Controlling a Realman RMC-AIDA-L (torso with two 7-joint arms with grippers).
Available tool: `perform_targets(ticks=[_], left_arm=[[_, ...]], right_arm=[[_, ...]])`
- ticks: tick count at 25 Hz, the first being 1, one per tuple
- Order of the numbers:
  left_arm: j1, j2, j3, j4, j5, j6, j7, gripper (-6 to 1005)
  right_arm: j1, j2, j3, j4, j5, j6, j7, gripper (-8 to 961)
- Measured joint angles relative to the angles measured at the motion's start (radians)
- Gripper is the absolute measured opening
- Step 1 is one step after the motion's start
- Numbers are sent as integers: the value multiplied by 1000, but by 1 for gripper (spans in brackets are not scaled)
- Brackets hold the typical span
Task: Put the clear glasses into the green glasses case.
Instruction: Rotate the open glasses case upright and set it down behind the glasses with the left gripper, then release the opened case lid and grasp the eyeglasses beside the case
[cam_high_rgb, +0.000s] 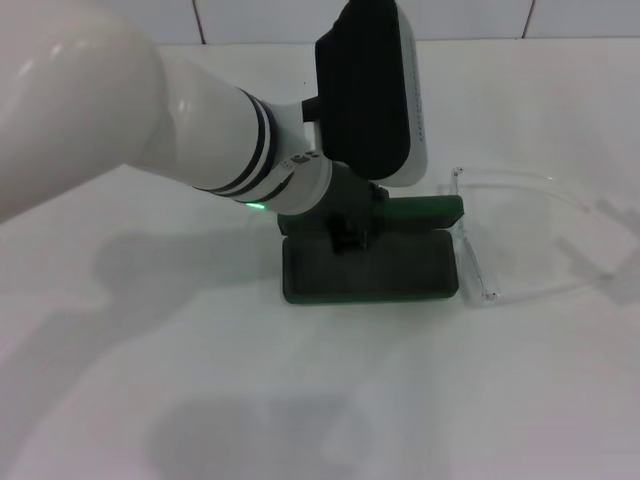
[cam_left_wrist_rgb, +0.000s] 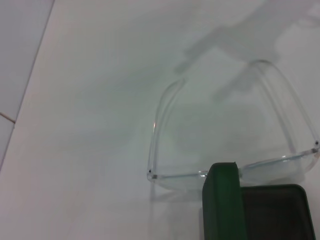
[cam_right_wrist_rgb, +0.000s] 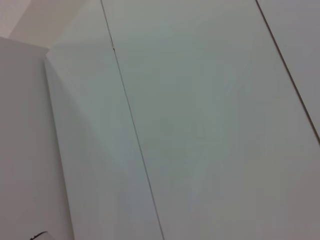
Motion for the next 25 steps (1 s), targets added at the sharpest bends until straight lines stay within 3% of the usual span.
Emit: perform_targets(ticks=[25], left_arm=[[6, 0, 14, -9, -1, -13, 11, 234]], right_arm=[[-12, 0, 0, 1, -1, -15, 0, 797]])
